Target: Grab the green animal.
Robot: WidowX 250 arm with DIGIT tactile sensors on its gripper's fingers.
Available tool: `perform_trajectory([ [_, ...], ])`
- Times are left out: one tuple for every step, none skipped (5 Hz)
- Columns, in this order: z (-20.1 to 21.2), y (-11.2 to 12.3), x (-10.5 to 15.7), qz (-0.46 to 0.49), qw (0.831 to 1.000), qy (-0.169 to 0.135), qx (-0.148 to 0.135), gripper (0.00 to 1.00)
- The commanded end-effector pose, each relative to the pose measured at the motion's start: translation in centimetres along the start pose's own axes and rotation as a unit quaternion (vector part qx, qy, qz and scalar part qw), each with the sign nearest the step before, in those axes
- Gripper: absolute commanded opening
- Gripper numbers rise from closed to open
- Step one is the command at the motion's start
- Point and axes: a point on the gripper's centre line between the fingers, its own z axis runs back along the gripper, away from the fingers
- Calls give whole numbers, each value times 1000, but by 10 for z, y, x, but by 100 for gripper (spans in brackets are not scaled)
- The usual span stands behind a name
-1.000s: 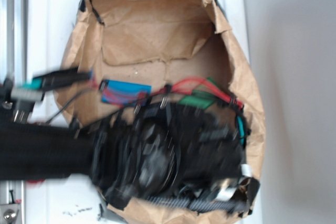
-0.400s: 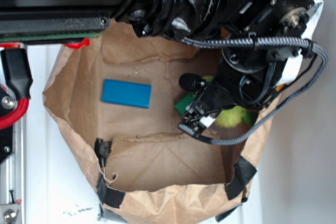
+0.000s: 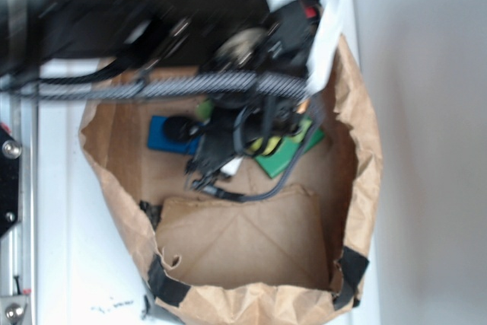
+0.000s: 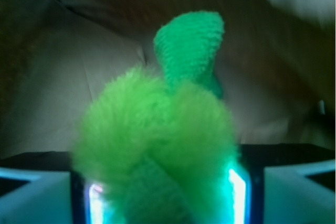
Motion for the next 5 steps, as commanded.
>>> perform_trajectory([
  [42,-15,7,132,991,22,-3,0],
  [58,-14,13,160,987,20,-11,0],
  [79,-16,14,181,983,14,-7,0],
  [82,-25,11,168,986,9,6,0],
  [74,-28,8,155,987,22,20,6],
])
